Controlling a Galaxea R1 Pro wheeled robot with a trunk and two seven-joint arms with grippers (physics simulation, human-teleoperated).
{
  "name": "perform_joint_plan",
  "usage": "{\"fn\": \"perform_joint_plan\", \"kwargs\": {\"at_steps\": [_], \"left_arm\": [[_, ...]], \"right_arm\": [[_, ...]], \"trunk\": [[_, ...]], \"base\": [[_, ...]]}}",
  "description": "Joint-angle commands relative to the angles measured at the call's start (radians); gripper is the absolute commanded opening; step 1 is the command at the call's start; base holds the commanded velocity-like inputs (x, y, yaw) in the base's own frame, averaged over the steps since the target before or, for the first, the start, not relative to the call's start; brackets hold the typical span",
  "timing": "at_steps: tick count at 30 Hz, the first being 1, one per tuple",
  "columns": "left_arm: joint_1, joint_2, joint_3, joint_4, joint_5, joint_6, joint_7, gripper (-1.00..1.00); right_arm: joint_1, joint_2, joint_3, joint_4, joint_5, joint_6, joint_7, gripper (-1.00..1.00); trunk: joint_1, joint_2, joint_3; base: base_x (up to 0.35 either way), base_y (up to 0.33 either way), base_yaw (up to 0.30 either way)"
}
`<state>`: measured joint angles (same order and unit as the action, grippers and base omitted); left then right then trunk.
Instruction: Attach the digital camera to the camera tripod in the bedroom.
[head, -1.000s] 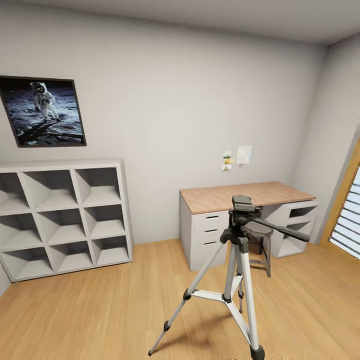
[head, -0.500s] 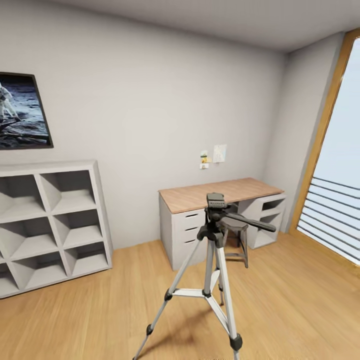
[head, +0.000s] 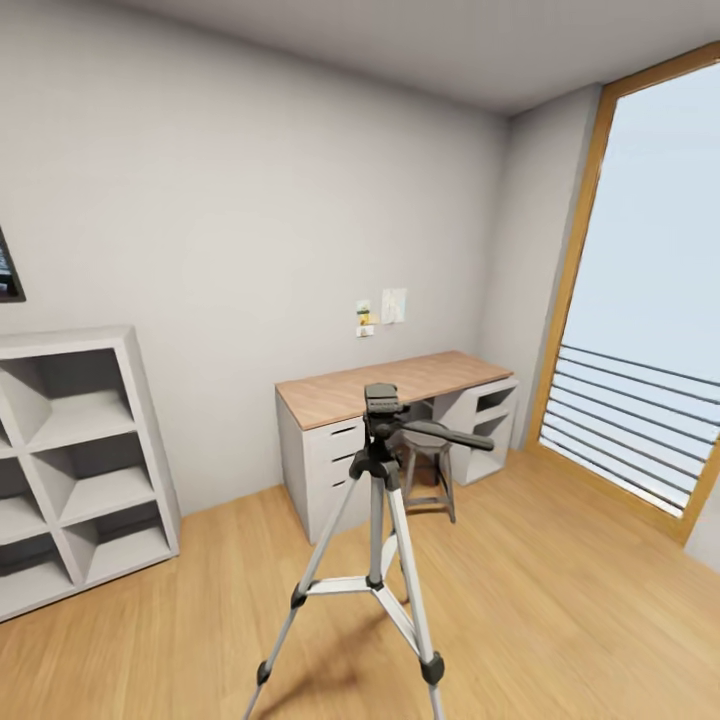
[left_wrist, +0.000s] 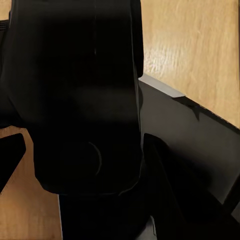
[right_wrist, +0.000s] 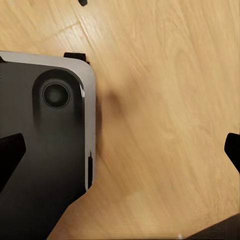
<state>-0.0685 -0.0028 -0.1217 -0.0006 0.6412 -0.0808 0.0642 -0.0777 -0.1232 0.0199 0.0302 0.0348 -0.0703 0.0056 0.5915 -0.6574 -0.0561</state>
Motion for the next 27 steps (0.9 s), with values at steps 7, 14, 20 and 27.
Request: {"fn": "perform_joint_plan", "kwargs": {"at_steps": [7,14,20,27], "left_arm": [[0.000,0.000,-0.009,-0.001,0.004,-0.002,0.005,-1.00],[0.000,0.000,-0.009,0.000,0.004,-0.002,0.005,-1.00],[0.000,0.000,-0.009,0.000,0.004,-0.002,0.005,-1.00],[0.000,0.000,-0.009,0.000,0.003,-0.002,0.005,-1.00]], "right_arm": [[-0.002,-0.002,0.002,0.003,0.004,-0.007,-0.001,1.00],[-0.002,-0.004,0.002,0.002,0.008,-0.010,-0.008,1.00],[-0.002,-0.005,0.002,0.002,0.011,-0.011,0.000,1.00],[-0.002,-0.006,0.002,0.002,0.011,-0.011,0.003,1.00]], "trunk": [[0.000,-0.002,-0.002],[0.000,-0.002,-0.002],[0.000,-0.002,-0.002],[0.000,-0.002,-0.002]], "base": [[0.000,0.000,-0.202],[0.000,0.000,-0.037],[0.000,0.000,-0.004],[0.000,0.000,0.000]]}}
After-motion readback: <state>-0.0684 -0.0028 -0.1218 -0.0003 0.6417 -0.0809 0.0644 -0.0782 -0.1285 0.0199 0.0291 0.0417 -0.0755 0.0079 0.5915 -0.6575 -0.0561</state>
